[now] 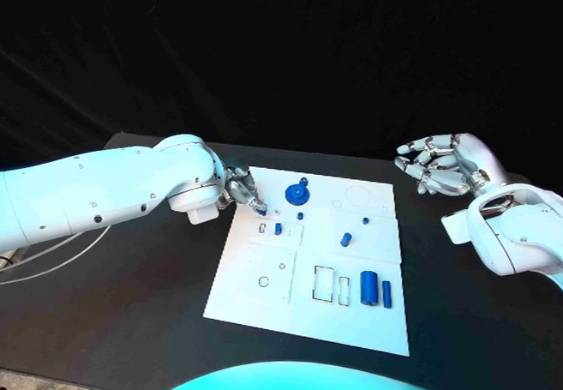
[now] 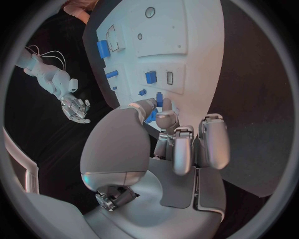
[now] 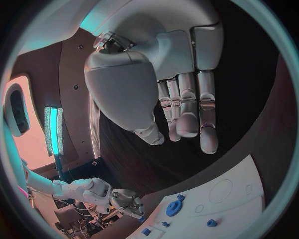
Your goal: Assemble the parts on the task board
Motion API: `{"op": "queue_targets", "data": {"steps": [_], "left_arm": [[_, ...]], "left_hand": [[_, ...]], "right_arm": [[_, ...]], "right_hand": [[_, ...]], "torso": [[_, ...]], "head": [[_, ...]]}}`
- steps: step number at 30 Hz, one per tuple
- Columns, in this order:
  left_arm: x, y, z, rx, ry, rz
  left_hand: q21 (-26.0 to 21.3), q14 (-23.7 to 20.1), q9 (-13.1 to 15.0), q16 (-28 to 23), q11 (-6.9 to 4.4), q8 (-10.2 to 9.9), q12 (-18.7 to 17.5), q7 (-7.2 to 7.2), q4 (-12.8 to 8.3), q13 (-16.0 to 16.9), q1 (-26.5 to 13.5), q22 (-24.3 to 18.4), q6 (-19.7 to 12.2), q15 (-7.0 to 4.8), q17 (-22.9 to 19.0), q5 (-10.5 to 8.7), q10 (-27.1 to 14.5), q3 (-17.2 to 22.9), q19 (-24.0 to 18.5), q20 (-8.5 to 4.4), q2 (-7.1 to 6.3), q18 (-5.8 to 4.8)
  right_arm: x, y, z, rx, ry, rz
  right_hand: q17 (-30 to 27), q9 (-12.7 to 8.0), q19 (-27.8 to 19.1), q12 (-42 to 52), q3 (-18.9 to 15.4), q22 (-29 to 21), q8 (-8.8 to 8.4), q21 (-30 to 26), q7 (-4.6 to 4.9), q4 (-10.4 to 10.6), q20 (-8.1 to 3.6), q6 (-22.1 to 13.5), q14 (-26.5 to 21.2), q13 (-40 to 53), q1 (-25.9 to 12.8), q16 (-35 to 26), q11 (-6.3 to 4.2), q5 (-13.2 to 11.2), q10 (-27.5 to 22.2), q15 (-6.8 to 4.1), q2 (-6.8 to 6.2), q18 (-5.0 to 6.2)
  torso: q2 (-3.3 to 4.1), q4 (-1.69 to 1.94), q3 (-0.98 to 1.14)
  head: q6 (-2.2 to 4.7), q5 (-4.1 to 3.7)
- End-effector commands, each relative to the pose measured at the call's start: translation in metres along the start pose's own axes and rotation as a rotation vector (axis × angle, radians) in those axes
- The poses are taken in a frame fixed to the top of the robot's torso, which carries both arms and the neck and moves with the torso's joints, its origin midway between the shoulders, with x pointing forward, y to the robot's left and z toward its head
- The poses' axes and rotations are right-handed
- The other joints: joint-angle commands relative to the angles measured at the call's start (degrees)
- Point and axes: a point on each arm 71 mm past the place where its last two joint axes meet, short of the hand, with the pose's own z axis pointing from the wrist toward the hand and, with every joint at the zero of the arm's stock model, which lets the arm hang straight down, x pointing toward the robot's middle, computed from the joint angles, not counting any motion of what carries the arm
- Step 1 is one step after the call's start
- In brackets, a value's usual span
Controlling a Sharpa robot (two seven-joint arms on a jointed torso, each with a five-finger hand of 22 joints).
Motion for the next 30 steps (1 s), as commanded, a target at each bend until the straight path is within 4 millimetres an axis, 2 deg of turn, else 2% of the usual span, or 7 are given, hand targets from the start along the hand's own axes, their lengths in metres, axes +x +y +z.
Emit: {"op": "queue_targets", "data": {"steps": [1, 4, 9, 28, 30], "left_arm": [[0.004, -0.004, -0.002, 0.042, -0.040, 0.027], [0.012, -0.003, -0.003, 0.046, -0.029, 0.063], [0.021, -0.001, -0.003, 0.041, -0.024, 0.104], [0.027, 0.000, -0.001, -0.003, -0.010, 0.159], [0.028, 0.000, -0.001, -0.005, -0.005, 0.169]], "left_hand": [[0.0, 6.1, 0.2, 0.1, -0.29, 0.3, -0.5, -0.48, -7.3, -0.3, -0.7, 0.1, 0.2, -0.28, 15.1, 0.39, 0.3, 7.9, 0.2, -0.02, 0.02, -0.47], [0.0, 6.1, 0.3, 0.1, -0.29, 0.4, -0.7, -0.49, -7.4, -0.6, -0.8, 0.1, 0.2, -0.29, 15.1, 0.38, 0.2, 8.1, 0.2, -0.03, -0.08, -0.46], [0.0, 6.1, 0.4, 0.1, -0.32, 0.6, -1.1, -0.53, -7.5, -1.1, -1.1, 0.1, 0.2, -0.30, 15.1, 0.37, 0.2, 8.6, 0.2, -0.04, -0.31, -0.45], [0.1, 6.1, 0.9, 0.1, -0.54, 1.5, -1.7, -0.81, -7.7, -2.0, -2.5, 0.3, 0.3, -0.43, 15.1, 0.33, 0.7, 9.9, 0.2, -0.11, -0.81, -0.49], [0.0, 6.1, 0.9, 0.1, -0.55, 1.6, -1.8, -0.83, -7.7, -2.3, -2.6, 0.2, 0.3, -0.45, 15.1, 0.33, 0.7, 10.0, 0.2, -0.12, -0.86, -0.47]], "right_arm": [[0.001, 0.001, 0.000, -0.009, 0.004, -0.001], [0.001, 0.001, 0.000, -0.008, 0.006, -0.001], [0.002, 0.001, 0.000, -0.008, 0.007, 0.000], [0.001, 0.000, -0.001, -0.006, 0.008, 0.000], [0.001, 0.000, -0.001, -0.006, 0.008, 0.000]], "right_hand": [[0.0, 0.1, 0.4, 0.2, 0.3, -0.1, 0.20, -0.4, 0.01, 0.2, -0.15, -0.3, 0.5, -0.1, -0.6, -0.3, 0.09, 0.3, -0.5, -0.02, -0.03, 1.07], [0.0, 0.1, 0.4, 0.2, 0.3, -0.1, 0.20, -0.4, 0.01, 0.2, -0.15, -0.3, 0.5, -0.1, -0.6, -0.3, 0.09, 0.3, -0.5, -0.02, -0.03, 1.07], [0.0, 0.1, 0.4, 0.2, 0.3, -0.1, 0.20, -0.5, 0.01, 0.2, -0.15, -0.3, 0.5, -0.1, -0.6, -0.3, 0.09, 0.3, -0.5, -0.02, -0.03, 1.07], [0.0, 0.1, 0.4, 0.3, 0.3, -0.2, 0.26, -0.6, 0.02, 0.4, -0.14, -0.3, 0.5, -0.1, -0.8, -0.4, 0.11, 0.5, -0.5, 0.00, 0.02, 1.07], [0.0, 0.1, 0.4, 0.3, 0.3, -0.2, 0.28, -0.7, 0.01, 0.5, -0.14, -0.3, 0.5, -0.2, -0.8, -0.4, 0.11, 0.6, -0.5, 0.00, 0.04, 1.08]], "torso": [[0.05, -0.08, -0.01], [0.09, -0.23, -0.04], [0.04, -0.19, 0.02], [0.10, -0.13, 0.00], [0.10, -0.15, 0.00]], "head": [[-0.03, 0.10], [0.09, 0.36], [-0.05, 0.34], [-0.52, 0.20], [-0.46, 0.37]]}}
